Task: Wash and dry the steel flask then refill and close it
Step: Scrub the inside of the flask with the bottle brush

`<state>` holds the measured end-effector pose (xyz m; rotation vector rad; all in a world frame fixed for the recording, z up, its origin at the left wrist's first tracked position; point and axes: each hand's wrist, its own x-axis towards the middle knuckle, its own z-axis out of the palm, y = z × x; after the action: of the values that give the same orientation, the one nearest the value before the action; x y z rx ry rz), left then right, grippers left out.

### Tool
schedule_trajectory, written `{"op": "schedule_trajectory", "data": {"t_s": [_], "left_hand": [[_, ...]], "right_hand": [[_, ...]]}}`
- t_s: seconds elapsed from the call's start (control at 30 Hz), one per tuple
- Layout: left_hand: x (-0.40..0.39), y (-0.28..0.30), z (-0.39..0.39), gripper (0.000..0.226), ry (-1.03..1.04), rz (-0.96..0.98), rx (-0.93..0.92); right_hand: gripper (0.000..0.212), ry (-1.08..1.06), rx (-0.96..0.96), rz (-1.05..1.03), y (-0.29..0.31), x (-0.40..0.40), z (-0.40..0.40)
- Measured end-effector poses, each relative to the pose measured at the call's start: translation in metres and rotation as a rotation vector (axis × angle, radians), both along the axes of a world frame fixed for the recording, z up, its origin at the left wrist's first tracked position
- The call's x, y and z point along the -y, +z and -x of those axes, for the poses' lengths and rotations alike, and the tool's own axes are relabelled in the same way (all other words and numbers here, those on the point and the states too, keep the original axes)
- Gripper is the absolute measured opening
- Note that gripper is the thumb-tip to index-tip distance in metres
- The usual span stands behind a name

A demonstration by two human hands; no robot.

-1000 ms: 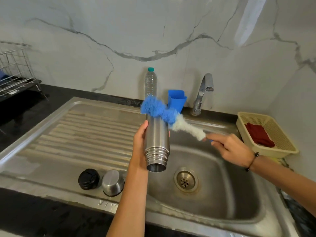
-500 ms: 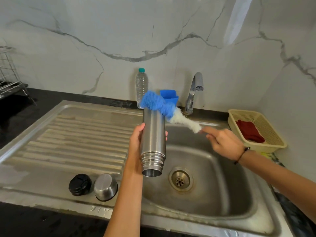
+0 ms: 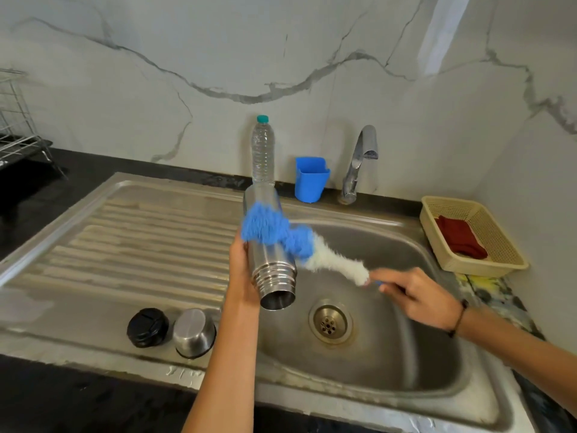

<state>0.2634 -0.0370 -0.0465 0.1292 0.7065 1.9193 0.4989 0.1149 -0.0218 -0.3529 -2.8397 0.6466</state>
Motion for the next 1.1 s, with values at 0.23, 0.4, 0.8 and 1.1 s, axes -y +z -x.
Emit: {"op": "schedule_trajectory", "data": {"t_s": [0.23, 0.4, 0.8, 1.1], "left_hand": [[-0.004, 0.013, -0.006, 0.050, -0.033, 0.059, 0.086], [-0.009, 0.017, -0.010, 0.062, 0.001, 0.057, -0.089], [-0.017, 0.023, -0.014, 0.064, 0.102, 0.244, -0.160], [-0.020, 0.022, -0.005, 0.034, 0.215, 0.352, -0.379]], "right_hand": [[0.025, 0.078, -0.034, 0.016, 0.003, 0.000, -0.024], [0.013, -0.047, -0.017, -0.042, -0.003, -0.011, -0.019], [0.021, -0.389, -0.268, 0.300, 0.009, 0.012, 0.032], [0.027, -0.472, -0.463, 0.208, -0.006, 0.045, 0.053]]}}
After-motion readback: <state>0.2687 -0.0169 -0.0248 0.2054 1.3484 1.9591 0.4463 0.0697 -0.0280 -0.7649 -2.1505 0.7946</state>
